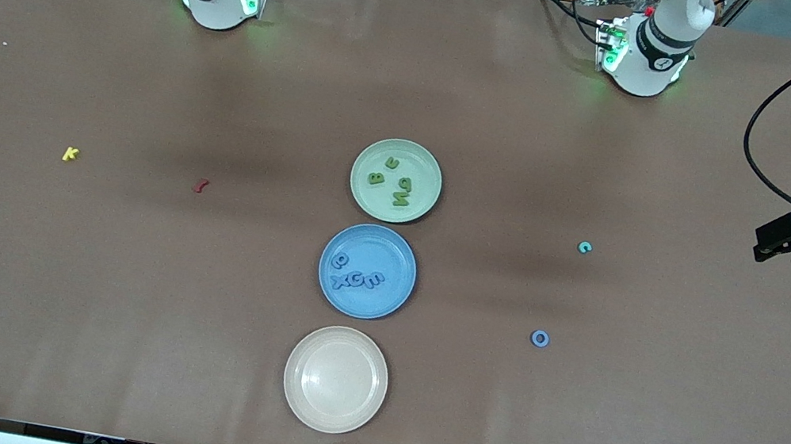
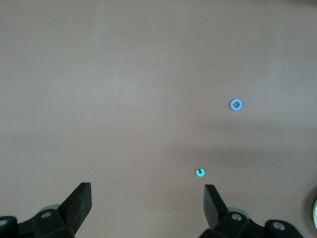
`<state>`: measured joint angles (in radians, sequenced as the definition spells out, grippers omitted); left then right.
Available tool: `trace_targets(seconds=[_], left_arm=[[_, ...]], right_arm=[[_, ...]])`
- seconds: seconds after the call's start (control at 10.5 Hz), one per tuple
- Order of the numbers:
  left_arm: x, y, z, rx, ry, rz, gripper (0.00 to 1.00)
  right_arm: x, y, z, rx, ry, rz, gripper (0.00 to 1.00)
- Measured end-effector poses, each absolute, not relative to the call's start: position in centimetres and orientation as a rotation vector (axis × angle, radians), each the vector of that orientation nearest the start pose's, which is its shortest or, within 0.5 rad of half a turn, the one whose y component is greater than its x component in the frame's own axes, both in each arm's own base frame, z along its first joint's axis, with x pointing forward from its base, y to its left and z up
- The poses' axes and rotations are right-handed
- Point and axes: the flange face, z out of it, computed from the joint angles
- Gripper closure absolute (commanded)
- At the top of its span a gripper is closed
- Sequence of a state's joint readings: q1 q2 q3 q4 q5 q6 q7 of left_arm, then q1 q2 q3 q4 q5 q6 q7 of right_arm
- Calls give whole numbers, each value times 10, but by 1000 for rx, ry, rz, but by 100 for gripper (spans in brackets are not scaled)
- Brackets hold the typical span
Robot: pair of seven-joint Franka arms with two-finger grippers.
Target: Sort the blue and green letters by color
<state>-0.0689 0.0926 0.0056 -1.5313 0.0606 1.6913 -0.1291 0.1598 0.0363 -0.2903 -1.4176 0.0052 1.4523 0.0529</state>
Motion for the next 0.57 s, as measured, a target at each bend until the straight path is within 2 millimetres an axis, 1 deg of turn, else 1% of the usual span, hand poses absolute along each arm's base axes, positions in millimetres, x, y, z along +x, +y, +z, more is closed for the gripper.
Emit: trace_targets(seconds=[0.29,0.57], left_arm=[[593,-32,601,-3085,-87,-109,0],[592,-40,603,-3132,-84,-108,0]], right_arm=[[558,-60,648,-3136,260,-41,0],[559,-56,645,-3136,249,-36,0]])
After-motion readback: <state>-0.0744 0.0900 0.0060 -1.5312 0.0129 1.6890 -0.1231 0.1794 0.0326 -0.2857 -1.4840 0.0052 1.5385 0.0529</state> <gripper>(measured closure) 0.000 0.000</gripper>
